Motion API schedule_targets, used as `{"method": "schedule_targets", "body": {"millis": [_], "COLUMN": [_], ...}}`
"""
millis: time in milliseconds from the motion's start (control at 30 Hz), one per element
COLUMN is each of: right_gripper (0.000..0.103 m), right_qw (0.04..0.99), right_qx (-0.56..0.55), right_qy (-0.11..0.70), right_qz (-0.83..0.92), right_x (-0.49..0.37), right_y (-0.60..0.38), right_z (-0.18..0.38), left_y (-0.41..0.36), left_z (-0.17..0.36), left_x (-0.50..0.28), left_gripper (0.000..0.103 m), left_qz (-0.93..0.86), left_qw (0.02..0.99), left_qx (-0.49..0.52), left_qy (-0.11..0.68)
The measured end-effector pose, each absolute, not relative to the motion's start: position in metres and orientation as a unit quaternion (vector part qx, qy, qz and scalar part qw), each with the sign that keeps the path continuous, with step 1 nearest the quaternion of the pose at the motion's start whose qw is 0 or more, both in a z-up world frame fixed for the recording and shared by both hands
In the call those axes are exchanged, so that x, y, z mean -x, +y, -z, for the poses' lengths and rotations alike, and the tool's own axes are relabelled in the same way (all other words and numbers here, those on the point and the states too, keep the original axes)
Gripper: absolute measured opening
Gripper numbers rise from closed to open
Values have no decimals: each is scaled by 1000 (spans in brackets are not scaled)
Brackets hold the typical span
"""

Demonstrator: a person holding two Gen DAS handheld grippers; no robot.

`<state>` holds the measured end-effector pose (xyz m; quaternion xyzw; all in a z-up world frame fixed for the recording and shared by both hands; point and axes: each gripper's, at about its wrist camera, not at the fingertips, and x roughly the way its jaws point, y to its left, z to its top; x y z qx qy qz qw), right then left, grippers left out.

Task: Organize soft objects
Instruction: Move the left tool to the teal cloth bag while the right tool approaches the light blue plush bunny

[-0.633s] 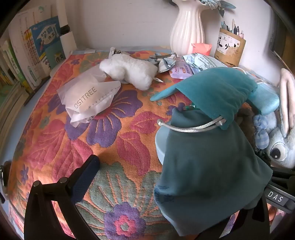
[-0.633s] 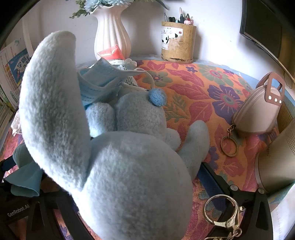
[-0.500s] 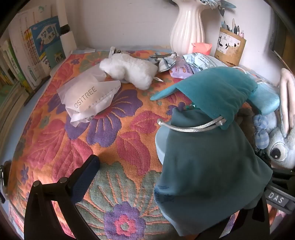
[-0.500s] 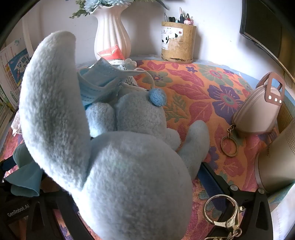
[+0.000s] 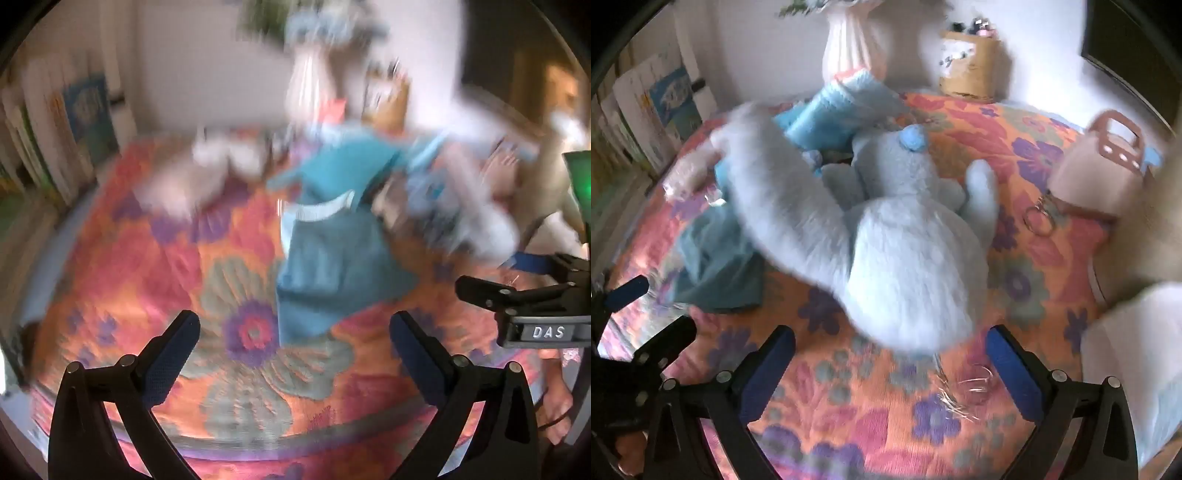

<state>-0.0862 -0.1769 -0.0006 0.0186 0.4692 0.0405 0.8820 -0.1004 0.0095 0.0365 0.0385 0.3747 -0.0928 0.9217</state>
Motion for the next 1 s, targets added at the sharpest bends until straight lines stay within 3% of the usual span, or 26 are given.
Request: {"method": "schedule_targets", "body": {"millis": [167,267,400,700,1000], "right_gripper": [103,103,103,103,103], "right_qw": [950,973,959,942,939], "right_qx": [-12,-7,-56,-39,-59], "right_qy": [310,232,264,326,331], "right_qz": [-31,-21,-81,-68,-65], "right_x": [128,134,97,76,77], "right_y": [-173,-169,-172,-166,-176], "right_z": [-60,-83,-71,-30,-25], "left_y": [21,27,18,25,23], "left_z": [-74,-70,-50,-32,-30], "left_x": [93,83,72,54,52], "left_gripper": [102,102,102,102,102], "left_qz": [86,89,91,92,97], "left_qw": [954,961,953,934,929], "left_qx": [11,48,78,103,93], "left_qy": [288,258,278,329,344]}}
